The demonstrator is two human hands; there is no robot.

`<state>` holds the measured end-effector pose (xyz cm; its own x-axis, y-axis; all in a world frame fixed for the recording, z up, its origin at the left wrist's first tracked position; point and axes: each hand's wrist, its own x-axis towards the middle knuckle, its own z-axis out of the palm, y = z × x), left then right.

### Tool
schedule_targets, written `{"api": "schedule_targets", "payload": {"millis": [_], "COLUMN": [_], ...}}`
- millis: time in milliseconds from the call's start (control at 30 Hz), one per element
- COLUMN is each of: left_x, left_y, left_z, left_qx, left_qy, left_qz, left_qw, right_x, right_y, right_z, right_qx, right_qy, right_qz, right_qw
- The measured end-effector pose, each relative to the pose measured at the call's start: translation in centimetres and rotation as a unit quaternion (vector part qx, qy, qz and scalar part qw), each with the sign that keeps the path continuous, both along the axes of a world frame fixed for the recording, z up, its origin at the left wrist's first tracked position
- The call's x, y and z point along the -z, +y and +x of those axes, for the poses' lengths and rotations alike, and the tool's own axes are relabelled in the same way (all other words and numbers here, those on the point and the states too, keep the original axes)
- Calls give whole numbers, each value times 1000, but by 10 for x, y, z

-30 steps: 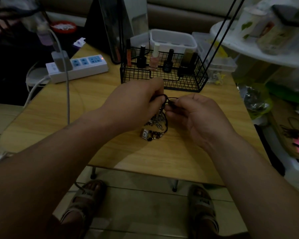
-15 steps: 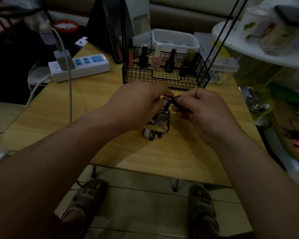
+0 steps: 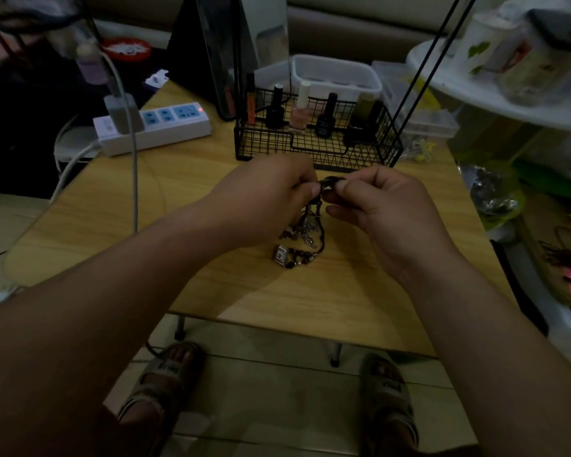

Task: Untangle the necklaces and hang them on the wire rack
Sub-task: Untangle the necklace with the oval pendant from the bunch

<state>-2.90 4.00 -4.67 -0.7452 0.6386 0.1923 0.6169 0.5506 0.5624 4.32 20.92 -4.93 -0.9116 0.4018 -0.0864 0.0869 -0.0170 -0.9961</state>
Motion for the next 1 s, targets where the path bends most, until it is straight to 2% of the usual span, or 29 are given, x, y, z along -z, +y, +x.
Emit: {"api": "schedule_targets", "payload": {"millis": [167,733,867,1000], "left_x": [-7,-15,-13,-12], "left_y": [-6,-21,-22,-21], "left_z": [-5,-14,-15,-14], "left_qx": [12,63,56,62], "left_qy": [-59,-104,-127,-146], "left_qz": [26,-8,12,39], "left_qw": [998,993,990,987], "right_x": [-2,-4,-6,-11], "right_y": [3,4,4,4], "right_z": [1,1,0,-1], "right_qx": [-17,-81,-86,-82], "right_qy": [2,22,14,13], "right_qz": [9,77,28,-93], "right_qw": [1000,994,996,992]}}
